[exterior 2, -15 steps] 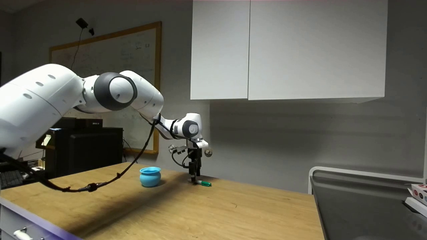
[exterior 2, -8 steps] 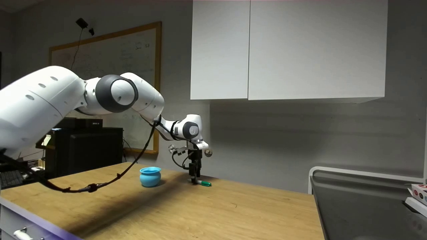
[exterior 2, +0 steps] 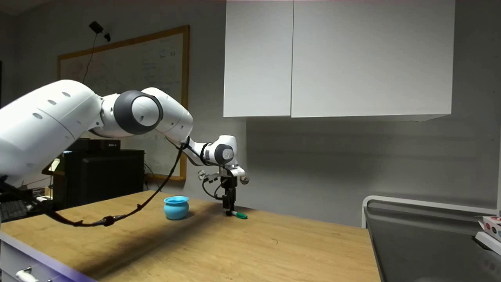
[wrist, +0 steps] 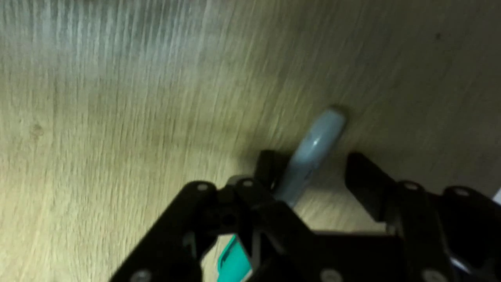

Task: Place the marker in the vase

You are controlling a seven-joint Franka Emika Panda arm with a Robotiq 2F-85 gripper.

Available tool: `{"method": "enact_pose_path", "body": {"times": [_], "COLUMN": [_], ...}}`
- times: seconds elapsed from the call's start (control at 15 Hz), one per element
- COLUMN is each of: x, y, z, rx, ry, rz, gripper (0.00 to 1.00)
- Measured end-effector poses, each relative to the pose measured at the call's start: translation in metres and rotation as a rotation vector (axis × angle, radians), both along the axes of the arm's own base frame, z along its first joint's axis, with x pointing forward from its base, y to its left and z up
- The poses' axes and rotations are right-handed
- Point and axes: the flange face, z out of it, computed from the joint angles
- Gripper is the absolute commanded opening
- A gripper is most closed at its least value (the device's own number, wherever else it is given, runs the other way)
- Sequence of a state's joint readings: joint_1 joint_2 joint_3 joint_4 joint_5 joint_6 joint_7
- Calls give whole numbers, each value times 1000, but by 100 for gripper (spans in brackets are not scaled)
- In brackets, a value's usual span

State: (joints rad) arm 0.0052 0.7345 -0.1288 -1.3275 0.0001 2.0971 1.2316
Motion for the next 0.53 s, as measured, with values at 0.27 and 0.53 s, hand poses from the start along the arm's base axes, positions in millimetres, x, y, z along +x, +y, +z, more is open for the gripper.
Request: {"method": "enact_pose_path", "body": {"times": [0.27,0.53], "x": [2,2], "y": [1,4], "z": [5,5], "rx": [-2,-5], "ry": [-6,-6], "rz": [2,7], "gripper": [1,6]}}
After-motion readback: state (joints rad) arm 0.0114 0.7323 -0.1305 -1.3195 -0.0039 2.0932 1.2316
